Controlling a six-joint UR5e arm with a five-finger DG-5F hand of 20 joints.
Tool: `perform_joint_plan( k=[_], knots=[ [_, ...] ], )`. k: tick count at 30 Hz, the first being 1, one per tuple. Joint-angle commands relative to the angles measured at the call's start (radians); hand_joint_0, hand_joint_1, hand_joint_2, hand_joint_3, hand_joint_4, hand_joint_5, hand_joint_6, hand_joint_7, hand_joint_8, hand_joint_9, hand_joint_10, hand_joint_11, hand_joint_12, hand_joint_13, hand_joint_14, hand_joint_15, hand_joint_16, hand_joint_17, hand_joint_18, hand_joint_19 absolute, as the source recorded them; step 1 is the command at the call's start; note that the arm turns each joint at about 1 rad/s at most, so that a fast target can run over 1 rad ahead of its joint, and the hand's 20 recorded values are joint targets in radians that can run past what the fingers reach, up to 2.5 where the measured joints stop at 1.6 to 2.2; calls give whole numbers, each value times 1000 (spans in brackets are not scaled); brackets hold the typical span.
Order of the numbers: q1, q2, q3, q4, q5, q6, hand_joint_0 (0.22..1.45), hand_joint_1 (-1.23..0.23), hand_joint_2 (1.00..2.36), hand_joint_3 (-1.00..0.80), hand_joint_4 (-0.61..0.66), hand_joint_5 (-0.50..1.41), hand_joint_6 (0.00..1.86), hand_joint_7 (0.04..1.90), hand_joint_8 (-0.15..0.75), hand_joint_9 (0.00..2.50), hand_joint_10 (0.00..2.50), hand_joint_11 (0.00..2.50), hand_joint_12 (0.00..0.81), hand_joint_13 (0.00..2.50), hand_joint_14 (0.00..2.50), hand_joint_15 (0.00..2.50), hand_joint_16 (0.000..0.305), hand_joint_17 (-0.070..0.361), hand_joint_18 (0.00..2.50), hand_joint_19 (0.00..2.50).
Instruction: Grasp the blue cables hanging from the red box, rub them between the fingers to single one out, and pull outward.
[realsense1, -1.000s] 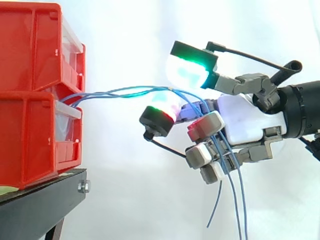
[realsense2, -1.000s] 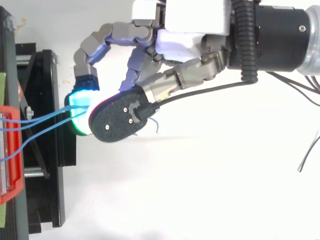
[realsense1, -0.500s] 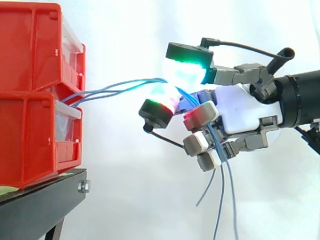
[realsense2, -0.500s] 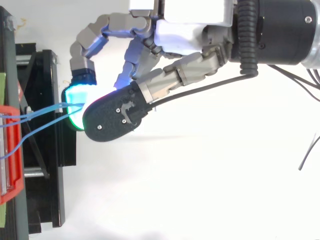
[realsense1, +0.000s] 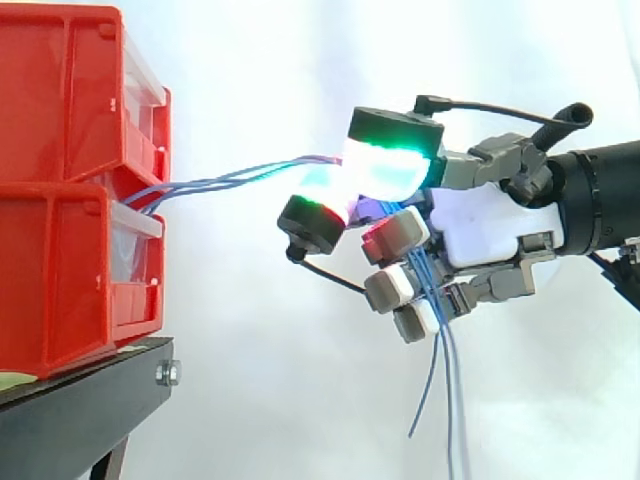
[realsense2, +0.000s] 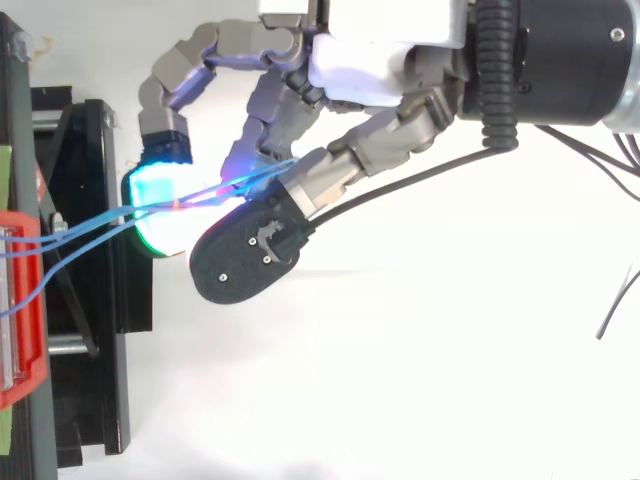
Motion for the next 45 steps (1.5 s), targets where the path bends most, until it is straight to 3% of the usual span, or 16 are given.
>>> perform_joint_plan(
  k=[1, 10, 13, 16, 25, 31, 38, 45],
  knots=[
    [0, 0, 1, 3, 0, 0, 563, -769, 1000, -500, 43, -160, 915, 947, 299, 1251, 24, 1041, 390, 1044, 27, 760, 52, 117, 896, 836],
    [-3, 0, 1, 21, 0, -20, 463, -666, 1000, -500, 65, -156, 907, 933, 338, 1285, 23, 1025, 428, 1077, 25, 750, 61, 137, 952, 836],
    [-3, 0, 1, 20, 0, -19, 465, -650, 1000, -500, 68, -156, 906, 927, 338, 1289, 23, 1031, 427, 1081, 25, 751, 61, 137, 950, 838],
    [-3, 0, -1, 20, 0, -19, 551, -610, 1000, -500, 45, -156, 899, 959, 315, 1285, 25, 1045, 399, 1069, 25, 763, 54, 121, 903, 874],
    [-3, 0, -1, 17, 1, -19, 639, -792, 1015, -199, 14, -159, 915, 957, 315, 1258, 23, 1039, 397, 1075, 27, 754, 54, 122, 931, 838],
    [-3, 0, -1, 11, 3, -19, 789, -871, 1013, -316, -207, -175, 930, 1219, 283, 1229, 24, 1034, 368, 1039, 27, 729, 47, 107, 892, 809],
    [-3, 0, -1, 8, 3, -17, 793, -850, 1011, -351, -330, -174, 946, 1162, 267, 1282, 27, 1025, 356, 1038, 27, 740, 46, 103, 884, 835],
    [0, 0, -2, -14, 3, -16, 665, -821, 1011, -330, -155, -148, 927, 1079, 278, 1334, 24, 1036, 368, 1065, 27, 757, 47, 105, 895, 848]
  ],
)
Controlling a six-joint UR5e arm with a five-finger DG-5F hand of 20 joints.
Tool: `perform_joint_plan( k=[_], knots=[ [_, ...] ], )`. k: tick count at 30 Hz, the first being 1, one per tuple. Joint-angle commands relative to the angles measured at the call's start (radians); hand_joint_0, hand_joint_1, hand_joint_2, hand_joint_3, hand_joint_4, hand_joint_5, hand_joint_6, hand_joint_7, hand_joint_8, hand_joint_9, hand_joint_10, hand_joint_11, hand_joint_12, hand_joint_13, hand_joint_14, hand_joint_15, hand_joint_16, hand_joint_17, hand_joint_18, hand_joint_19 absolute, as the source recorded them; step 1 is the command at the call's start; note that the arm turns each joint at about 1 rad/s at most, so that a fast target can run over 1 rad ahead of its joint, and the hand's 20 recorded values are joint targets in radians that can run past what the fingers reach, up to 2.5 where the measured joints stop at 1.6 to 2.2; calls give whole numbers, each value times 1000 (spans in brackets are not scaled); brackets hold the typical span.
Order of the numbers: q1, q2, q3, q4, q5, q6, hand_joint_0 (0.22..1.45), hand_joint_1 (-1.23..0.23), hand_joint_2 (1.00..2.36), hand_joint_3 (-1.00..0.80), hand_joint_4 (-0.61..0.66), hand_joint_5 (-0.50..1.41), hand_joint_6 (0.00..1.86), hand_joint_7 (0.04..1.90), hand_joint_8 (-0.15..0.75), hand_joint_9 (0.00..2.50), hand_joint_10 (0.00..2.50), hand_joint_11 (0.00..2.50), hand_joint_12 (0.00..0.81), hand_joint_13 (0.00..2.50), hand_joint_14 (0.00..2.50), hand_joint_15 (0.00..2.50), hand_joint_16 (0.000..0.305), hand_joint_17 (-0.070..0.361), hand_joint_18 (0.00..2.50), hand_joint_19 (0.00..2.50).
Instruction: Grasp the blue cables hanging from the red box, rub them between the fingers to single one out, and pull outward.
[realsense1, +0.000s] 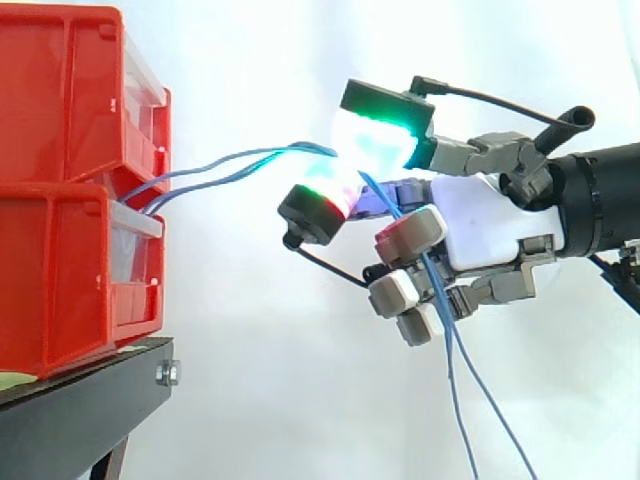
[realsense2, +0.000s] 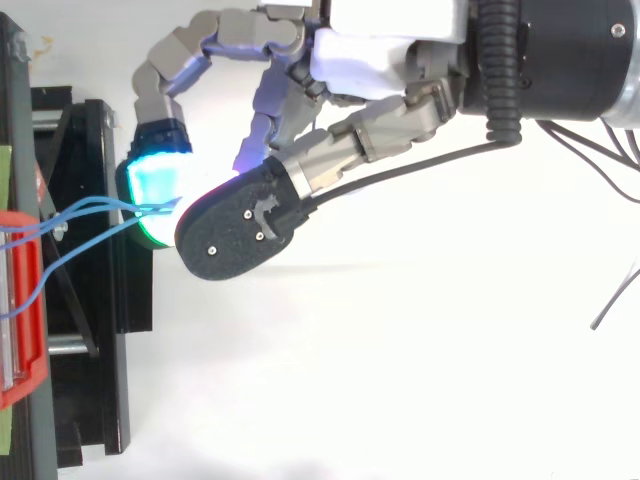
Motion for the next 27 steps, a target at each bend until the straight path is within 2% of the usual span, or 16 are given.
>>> perform_joint_plan(
  k=[1, 8, 11, 15, 20, 22, 24, 27],
  knots=[
    [4, 0, 0, -8, 0, 0, 657, -812, 1011, -338, -146, -148, 928, 1060, 281, 1336, 25, 1034, 373, 1067, 25, 753, 47, 106, 895, 858],
    [7, 0, 0, -9, 1, 17, 641, -785, 1009, -368, -110, -147, 926, 1028, 286, 1332, 25, 1027, 374, 1067, 25, 757, 48, 108, 896, 861],
    [7, 0, 0, -31, 0, 25, 639, -782, 1009, -366, -106, -146, 922, 1048, 287, 1333, 26, 1034, 376, 1068, 25, 752, 48, 109, 899, 861],
    [9, 0, -14, -43, 0, 28, 610, -754, 1007, -387, -205, -133, 910, 1044, 256, 1346, 26, 1011, 366, 1066, 27, 762, 47, 107, 896, 874],
    [10, 0, -8, -49, 0, 37, 597, -715, 1007, -389, -229, -123, 894, 1074, 257, 1369, 27, 982, 370, 1069, 25, 753, 48, 107, 888, 876],
    [10, 0, -8, -66, -6, 37, 626, -745, 1009, -363, -200, -124, 895, 1108, 265, 1337, 27, 993, 373, 1061, 27, 756, 48, 108, 886, 870],
    [10, 0, -8, -70, -6, 37, 667, -794, 1011, -335, -150, -147, 918, 1017, 274, 1267, 26, 996, 376, 1043, 27, 754, 48, 109, 884, 854],
    [12, 0, -8, -72, -6, 37, 708, -824, 1010, -352, -166, -155, 926, 1012, 272, 1233, 26, 990, 373, 1024, 27, 744, 48, 109, 871, 835]
  ],
)
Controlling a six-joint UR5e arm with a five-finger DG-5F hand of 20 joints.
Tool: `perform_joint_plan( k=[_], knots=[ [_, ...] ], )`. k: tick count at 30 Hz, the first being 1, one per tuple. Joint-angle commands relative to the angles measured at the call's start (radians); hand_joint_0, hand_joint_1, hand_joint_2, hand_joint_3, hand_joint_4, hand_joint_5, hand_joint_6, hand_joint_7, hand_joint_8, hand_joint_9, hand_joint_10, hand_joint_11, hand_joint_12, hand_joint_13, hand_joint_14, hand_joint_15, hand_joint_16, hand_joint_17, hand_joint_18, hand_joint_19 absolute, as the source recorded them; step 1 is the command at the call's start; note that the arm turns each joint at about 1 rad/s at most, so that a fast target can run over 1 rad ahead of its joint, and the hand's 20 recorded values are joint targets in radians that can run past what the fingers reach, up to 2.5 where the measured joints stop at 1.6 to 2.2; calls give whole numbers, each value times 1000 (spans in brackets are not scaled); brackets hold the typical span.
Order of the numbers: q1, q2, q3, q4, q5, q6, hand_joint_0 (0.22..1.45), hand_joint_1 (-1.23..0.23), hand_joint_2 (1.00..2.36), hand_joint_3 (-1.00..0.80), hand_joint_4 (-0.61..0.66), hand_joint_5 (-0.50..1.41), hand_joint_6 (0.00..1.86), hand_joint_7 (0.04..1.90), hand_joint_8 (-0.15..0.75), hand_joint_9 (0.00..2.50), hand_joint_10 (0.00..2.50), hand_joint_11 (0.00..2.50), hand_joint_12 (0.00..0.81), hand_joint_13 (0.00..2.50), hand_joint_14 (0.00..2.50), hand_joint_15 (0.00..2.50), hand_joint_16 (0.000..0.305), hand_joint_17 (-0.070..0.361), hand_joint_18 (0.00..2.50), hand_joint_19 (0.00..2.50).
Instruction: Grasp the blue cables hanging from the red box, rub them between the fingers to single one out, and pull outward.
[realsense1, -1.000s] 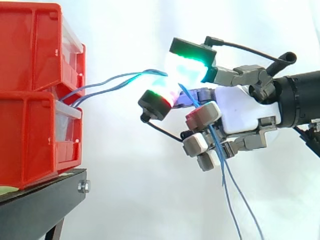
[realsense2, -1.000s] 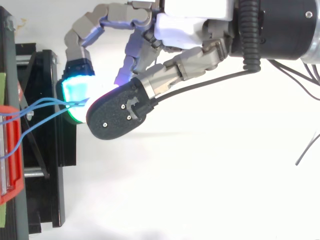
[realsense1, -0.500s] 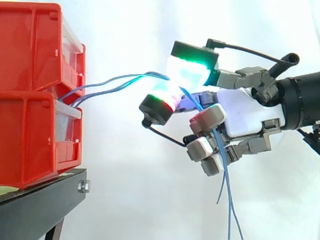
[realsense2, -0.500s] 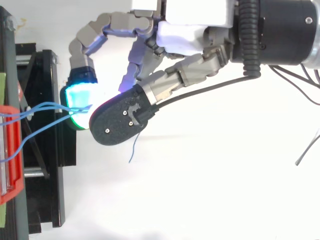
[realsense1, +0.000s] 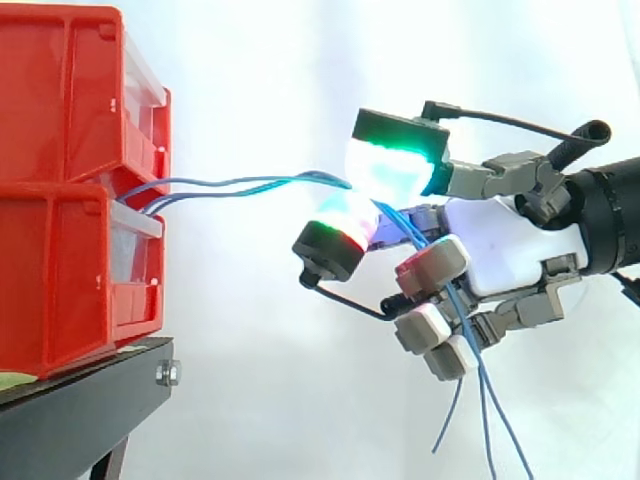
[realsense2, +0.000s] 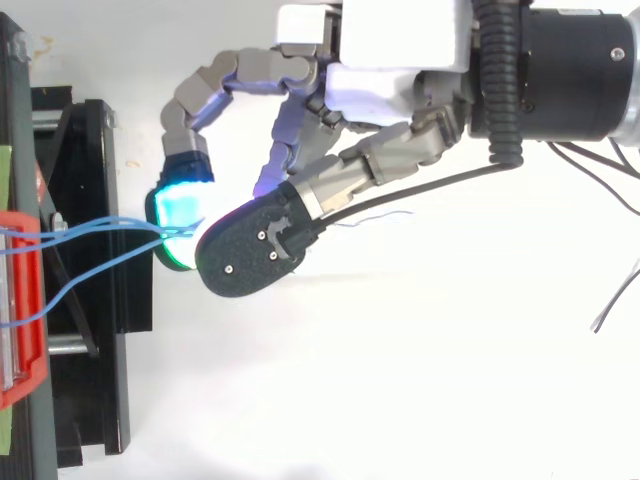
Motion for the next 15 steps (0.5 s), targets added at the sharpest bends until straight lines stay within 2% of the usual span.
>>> perform_joint_plan(
  k=[1, 7, 10, 15],
  knots=[
    [1, 0, 1, -6, -2, 0, 726, -834, 1009, -377, -192, -157, 926, 1024, 271, 1225, 26, 996, 368, 1015, 28, 748, 49, 109, 860, 817],
    [2, 1, 10, -7, -1, 2, 781, -851, 1001, -484, -294, -162, 933, 1064, 251, 1217, 25, 984, 357, 1007, 28, 730, 48, 107, 831, 802],
    [4, 1, 30, -7, 1, 0, 793, -851, 1000, -500, -330, -162, 933, 1072, 247, 1219, 26, 978, 352, 1012, 27, 725, 47, 106, 835, 796],
    [4, 0, 36, -15, -1, 0, 786, -863, 1000, -500, -323, -161, 934, 1049, 240, 1221, 26, 975, 349, 1012, 26, 732, 47, 105, 839, 776]
  ],
)
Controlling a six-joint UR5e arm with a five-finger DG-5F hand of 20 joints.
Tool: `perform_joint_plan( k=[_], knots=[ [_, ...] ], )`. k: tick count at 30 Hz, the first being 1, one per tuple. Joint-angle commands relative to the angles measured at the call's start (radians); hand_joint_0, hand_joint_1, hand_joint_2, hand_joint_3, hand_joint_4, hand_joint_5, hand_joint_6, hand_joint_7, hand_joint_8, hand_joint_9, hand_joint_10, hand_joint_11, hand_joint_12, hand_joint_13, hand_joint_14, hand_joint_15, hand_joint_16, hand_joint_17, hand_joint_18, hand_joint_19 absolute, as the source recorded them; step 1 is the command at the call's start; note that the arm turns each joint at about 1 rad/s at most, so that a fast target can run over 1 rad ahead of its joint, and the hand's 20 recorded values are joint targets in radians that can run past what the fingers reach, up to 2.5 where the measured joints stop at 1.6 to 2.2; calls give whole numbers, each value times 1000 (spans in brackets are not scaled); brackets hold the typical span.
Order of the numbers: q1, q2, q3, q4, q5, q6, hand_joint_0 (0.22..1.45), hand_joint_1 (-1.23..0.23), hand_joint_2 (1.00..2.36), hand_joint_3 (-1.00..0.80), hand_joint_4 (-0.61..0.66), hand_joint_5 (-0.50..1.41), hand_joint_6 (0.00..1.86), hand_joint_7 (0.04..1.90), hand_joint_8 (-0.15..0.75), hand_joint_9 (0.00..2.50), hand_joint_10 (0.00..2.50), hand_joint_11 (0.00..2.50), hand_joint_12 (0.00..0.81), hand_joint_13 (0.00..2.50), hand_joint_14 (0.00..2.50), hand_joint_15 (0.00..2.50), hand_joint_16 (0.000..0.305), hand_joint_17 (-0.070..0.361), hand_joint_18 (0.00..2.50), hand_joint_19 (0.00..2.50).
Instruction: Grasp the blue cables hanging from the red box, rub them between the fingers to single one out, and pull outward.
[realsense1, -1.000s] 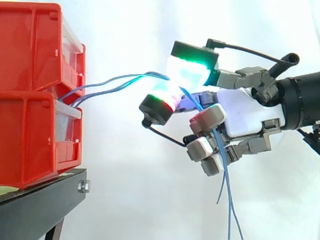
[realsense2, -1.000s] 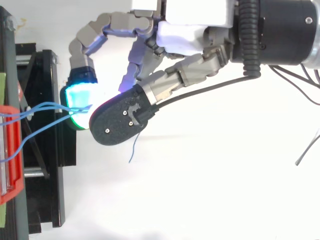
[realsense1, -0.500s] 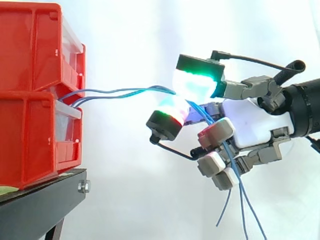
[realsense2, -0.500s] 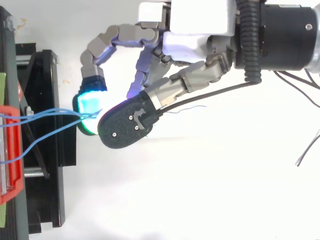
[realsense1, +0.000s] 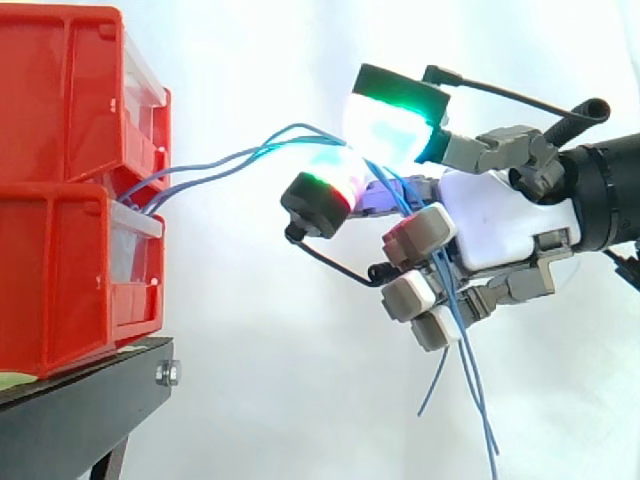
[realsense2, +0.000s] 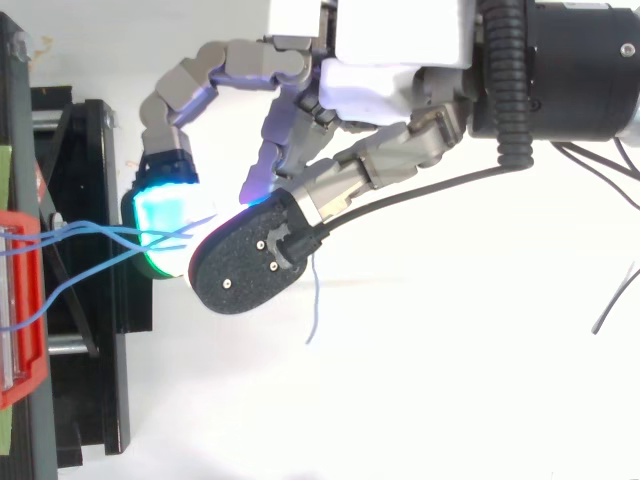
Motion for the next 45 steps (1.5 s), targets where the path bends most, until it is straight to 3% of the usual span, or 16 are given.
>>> perform_joint_plan(
  k=[1, 7, 12, 19, 35, 41, 45],
  knots=[
    [0, 1, 4, -5, -1, 0, 782, -865, 1000, -500, -322, -160, 933, 1045, 240, 1221, 25, 976, 349, 1012, 29, 729, 47, 105, 840, 776],
    [0, -1, 4, -31, -2, 4, 707, -871, 1000, -500, -173, -145, 922, 1004, 255, 1249, 26, 985, 353, 1019, 26, 727, 47, 105, 837, 782],
    [0, -1, 4, -45, -2, 4, 691, -865, 1000, -500, -142, -140, 916, 1005, 254, 1252, 26, 984, 353, 1025, 28, 735, 47, 105, 838, 783],
    [0, -1, 4, -42, -2, 4, 702, -869, 1000, -500, -163, -138, 910, 1047, 257, 1255, 27, 992, 354, 1027, 28, 730, 47, 105, 839, 794],
    [8, -1, 4, -45, -2, 3, 782, -951, 1000, -500, -148, -179, 947, 909, 233, 1133, 25, 980, 351, 956, 28, 718, 48, 108, 812, 739],
    [6, -1, 4, -44, -2, 4, 620, -944, 1000, -500, -106, -177, 939, 907, 250, 1164, 26, 991, 357, 960, 28, 737, 48, 109, 797, 785],
    [8, -1, 4, -42, -1, 3, 616, -952, 1000, -500, -99, -174, 935, 898, 252, 1176, 24, 999, 362, 964, 28, 740, 49, 110, 793, 794]
  ],
)
